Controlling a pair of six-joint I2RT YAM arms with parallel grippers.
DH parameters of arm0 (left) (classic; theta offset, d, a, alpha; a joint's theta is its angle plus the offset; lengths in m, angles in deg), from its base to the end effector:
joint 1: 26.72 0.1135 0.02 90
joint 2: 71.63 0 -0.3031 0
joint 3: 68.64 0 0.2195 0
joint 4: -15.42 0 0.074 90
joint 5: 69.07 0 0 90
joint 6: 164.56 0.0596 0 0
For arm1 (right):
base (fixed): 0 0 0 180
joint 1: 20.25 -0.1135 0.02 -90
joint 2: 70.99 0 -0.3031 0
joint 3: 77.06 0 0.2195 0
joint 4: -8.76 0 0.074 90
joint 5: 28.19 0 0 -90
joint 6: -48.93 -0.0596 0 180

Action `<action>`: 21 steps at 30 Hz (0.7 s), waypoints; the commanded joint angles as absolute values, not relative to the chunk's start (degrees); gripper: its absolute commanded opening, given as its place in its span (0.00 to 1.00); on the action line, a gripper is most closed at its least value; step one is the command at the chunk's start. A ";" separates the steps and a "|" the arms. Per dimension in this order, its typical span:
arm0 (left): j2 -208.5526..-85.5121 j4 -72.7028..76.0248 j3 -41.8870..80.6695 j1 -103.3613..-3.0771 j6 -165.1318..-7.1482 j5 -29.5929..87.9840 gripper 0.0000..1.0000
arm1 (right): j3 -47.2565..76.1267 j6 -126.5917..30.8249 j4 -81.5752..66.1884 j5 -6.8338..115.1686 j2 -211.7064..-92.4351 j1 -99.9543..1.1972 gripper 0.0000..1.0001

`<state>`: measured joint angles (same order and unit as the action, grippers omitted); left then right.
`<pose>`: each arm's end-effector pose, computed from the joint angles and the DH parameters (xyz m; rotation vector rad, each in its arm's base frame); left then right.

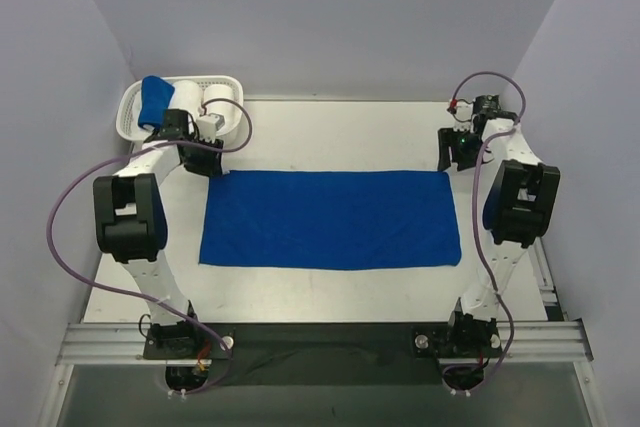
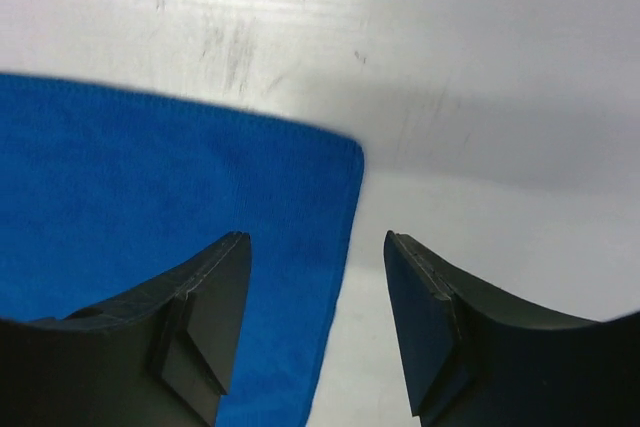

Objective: Roll the towels
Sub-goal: Flatten the towel

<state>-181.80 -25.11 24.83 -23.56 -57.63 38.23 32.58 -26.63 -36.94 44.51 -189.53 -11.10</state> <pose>0.4060 0.0047 0.2249 0.4137 2.4863 -0.2480 0.4545 -0.0553 0.2391 -0.2339 2.4630 0.2068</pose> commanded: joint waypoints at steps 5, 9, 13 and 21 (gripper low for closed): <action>-164.91 -39.26 19.31 -19.96 -46.91 45.97 0.52 | 29.16 -16.66 -56.03 39.66 -173.75 -9.97 0.48; -159.00 -48.07 13.43 -17.93 -38.98 48.36 0.31 | 18.20 -13.04 -62.37 39.57 -167.94 -10.32 0.27; -154.43 -51.77 6.38 -18.37 -34.93 46.87 0.16 | 9.93 -11.89 -62.73 41.41 -164.95 -10.32 0.17; -153.36 -49.31 -0.92 -22.24 -36.41 42.91 0.10 | 2.70 -13.03 -58.43 43.26 -166.09 -10.32 0.14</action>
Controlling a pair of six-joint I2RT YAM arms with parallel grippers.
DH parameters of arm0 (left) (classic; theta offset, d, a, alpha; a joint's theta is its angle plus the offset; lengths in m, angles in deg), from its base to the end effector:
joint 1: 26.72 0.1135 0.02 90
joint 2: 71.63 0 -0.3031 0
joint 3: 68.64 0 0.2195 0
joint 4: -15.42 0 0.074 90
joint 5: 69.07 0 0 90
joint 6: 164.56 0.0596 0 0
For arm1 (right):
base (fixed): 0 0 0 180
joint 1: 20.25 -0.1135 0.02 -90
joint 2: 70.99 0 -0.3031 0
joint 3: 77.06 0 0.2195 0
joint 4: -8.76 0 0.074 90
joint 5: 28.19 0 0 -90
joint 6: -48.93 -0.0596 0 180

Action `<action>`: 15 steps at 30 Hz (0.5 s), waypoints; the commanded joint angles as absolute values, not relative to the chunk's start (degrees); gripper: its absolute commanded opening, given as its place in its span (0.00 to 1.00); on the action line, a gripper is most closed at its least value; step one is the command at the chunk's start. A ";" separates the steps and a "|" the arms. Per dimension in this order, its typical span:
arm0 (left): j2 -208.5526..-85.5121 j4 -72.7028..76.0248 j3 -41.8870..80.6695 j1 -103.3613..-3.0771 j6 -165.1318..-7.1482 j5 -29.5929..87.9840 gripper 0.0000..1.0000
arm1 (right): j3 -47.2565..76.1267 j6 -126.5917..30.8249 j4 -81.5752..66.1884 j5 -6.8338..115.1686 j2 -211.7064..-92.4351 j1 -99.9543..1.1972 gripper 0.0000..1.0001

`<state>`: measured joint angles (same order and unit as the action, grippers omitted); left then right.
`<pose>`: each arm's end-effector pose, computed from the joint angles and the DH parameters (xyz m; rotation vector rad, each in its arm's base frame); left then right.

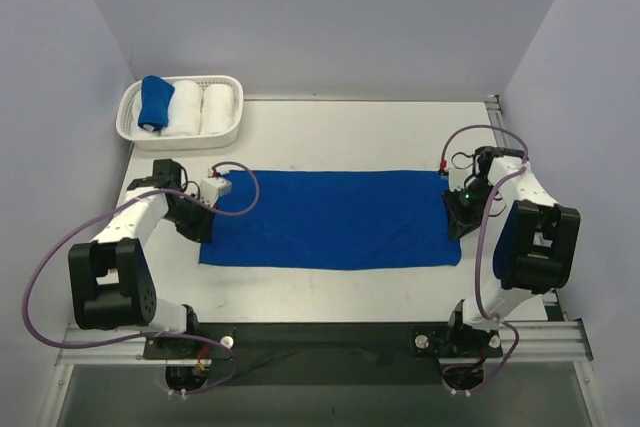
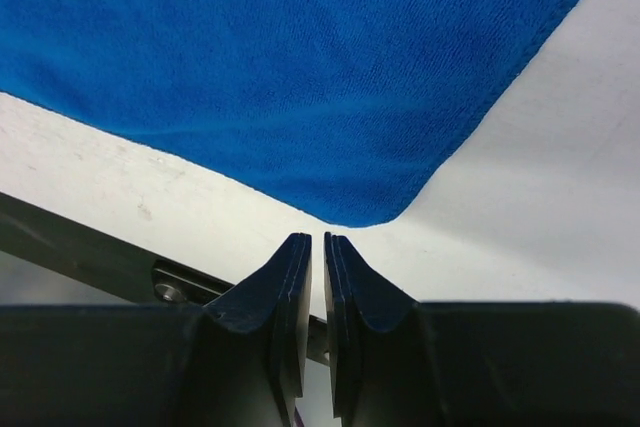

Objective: Roll the towels
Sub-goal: Flatten the towel

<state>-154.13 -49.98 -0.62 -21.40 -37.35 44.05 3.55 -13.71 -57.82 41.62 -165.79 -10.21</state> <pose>0.2168 -0.0033 0.2323 0.8177 2.6775 -0.4437 0.2783 -0.0284 0.2335 -0.4695 2.8109 0.4068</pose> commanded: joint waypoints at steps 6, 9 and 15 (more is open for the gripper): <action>-153.19 -46.32 -3.82 -22.85 -37.74 41.68 0.07 | -2.48 -13.47 -54.66 45.45 -166.79 -10.41 0.11; -153.45 -45.44 -4.35 -22.94 -37.65 40.89 0.07 | -4.68 -13.56 -52.02 47.48 -168.46 -10.41 0.11; -155.30 -44.57 -4.52 -23.29 -37.38 40.71 0.07 | -6.62 -13.91 -48.76 51.26 -171.36 -10.41 0.10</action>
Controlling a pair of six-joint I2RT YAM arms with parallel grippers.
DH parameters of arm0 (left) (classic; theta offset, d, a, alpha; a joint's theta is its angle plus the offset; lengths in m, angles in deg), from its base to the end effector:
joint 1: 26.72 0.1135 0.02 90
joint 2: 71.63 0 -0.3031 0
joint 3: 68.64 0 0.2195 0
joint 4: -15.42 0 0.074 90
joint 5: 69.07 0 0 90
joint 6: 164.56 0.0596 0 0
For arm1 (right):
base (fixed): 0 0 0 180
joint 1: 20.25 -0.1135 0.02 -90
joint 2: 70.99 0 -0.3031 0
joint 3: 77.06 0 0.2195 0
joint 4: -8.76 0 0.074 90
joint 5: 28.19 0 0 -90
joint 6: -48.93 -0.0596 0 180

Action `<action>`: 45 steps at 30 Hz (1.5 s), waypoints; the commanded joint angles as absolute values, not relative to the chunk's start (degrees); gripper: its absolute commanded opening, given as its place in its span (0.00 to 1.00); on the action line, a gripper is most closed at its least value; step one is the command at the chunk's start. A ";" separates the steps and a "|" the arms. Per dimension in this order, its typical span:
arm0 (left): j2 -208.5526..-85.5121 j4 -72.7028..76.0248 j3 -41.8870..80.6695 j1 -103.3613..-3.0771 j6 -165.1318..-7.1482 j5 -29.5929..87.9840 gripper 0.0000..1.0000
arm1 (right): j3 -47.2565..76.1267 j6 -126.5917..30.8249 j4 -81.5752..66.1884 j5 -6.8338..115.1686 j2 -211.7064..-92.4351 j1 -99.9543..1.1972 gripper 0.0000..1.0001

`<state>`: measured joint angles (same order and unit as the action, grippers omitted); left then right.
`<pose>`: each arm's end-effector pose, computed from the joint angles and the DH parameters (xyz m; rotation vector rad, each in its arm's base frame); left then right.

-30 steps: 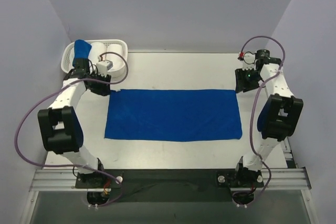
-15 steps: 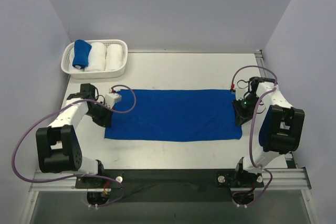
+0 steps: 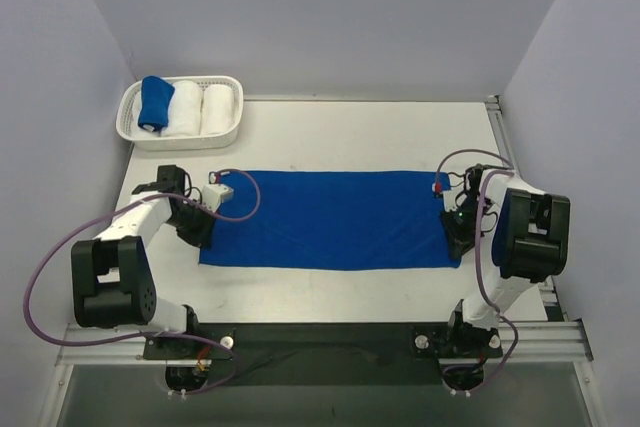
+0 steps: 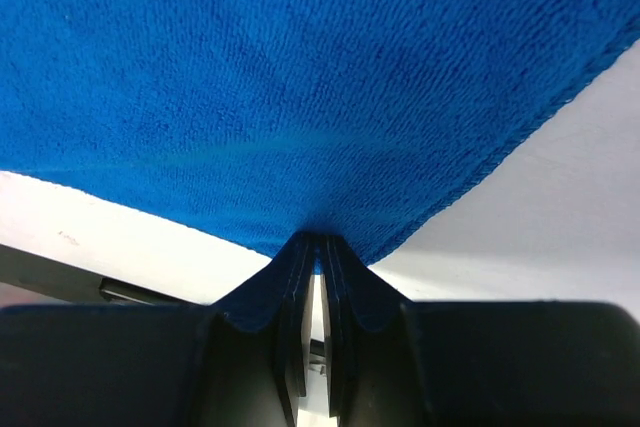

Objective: Roll the towels
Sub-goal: Flatten the towel

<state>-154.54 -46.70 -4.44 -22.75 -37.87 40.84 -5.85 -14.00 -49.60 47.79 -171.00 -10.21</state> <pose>0.2121 -0.0056 0.2155 0.8403 2.7201 -0.3892 0.2699 -0.0331 0.1746 -0.4532 2.9651 0.3260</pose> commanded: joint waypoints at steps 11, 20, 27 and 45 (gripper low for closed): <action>-157.58 -44.48 -4.96 -25.57 -37.65 39.13 0.05 | -6.62 -13.91 -48.50 56.36 -172.07 -12.25 0.09; -159.87 -46.58 -8.92 -24.53 -33.61 28.77 0.00 | -7.32 -13.38 -48.50 60.49 -172.59 -13.48 0.09; -163.64 -46.41 -9.45 -18.03 -30.18 24.54 0.00 | -8.02 -12.07 -48.76 64.18 -172.07 -13.48 0.09; -155.13 -56.42 -2.26 -18.02 -27.19 37.36 0.21 | -1.90 -11.71 -60.53 52.06 -162.85 -18.41 0.28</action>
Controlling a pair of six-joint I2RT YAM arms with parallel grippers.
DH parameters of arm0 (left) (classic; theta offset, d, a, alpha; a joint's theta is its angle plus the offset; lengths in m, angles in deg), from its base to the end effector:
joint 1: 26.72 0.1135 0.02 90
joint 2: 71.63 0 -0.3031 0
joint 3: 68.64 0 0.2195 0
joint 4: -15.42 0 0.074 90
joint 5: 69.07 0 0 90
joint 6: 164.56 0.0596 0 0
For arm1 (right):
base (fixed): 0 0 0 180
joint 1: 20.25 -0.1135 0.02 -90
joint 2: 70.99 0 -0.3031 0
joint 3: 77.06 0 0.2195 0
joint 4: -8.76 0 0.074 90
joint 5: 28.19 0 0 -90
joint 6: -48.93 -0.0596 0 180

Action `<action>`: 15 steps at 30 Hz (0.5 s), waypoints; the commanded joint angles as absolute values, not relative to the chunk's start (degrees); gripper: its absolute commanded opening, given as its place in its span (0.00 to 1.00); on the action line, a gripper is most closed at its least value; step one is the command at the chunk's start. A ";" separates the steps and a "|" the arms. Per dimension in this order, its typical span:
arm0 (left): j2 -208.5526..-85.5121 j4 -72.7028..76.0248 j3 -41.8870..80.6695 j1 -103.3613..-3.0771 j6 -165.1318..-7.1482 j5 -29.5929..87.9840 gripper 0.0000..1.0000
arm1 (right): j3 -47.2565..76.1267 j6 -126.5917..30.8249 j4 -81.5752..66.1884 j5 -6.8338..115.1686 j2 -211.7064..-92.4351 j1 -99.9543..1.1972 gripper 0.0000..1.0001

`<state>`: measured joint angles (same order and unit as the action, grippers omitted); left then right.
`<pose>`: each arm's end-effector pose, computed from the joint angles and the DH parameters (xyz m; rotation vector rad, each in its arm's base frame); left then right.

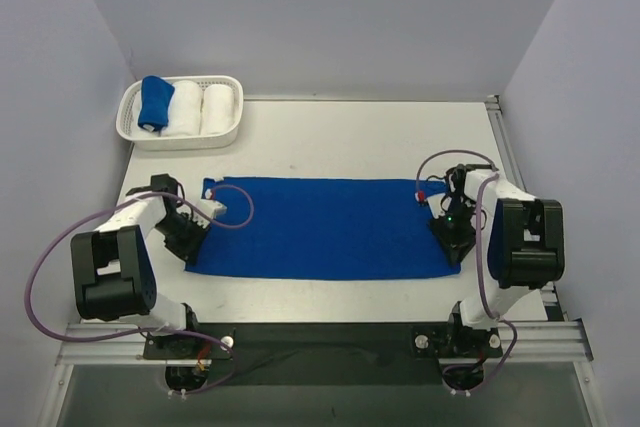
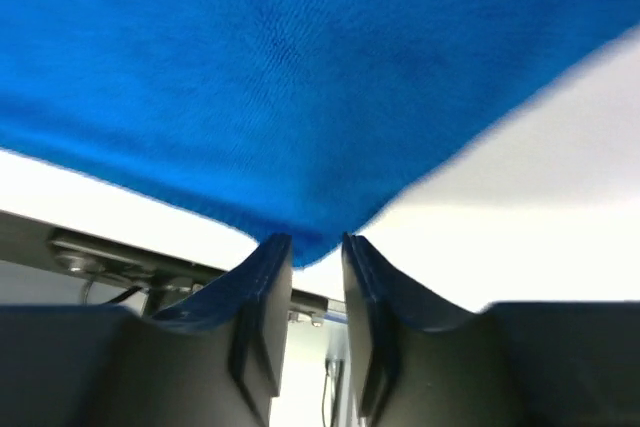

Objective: Roll the towels
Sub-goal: Flatten the towel

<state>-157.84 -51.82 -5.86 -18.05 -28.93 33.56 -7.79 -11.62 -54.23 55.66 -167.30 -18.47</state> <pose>0.1995 0.0172 0.1965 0.9605 2.8801 -0.3071 0.2488 -0.0013 0.1817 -0.7434 3.0189 0.1611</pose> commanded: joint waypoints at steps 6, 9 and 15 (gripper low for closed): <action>-153.98 -60.56 8.81 -17.84 -29.29 47.47 0.45 | 10.32 -11.45 -63.70 46.34 -161.25 -17.18 0.51; -156.17 -58.90 15.50 -17.84 -31.66 51.86 0.49 | 17.97 -11.97 -62.91 44.85 -165.36 -15.07 0.51; -165.48 -49.77 25.70 -17.67 -37.29 54.33 0.54 | 34.14 -13.82 -62.12 44.93 -177.66 -12.96 0.50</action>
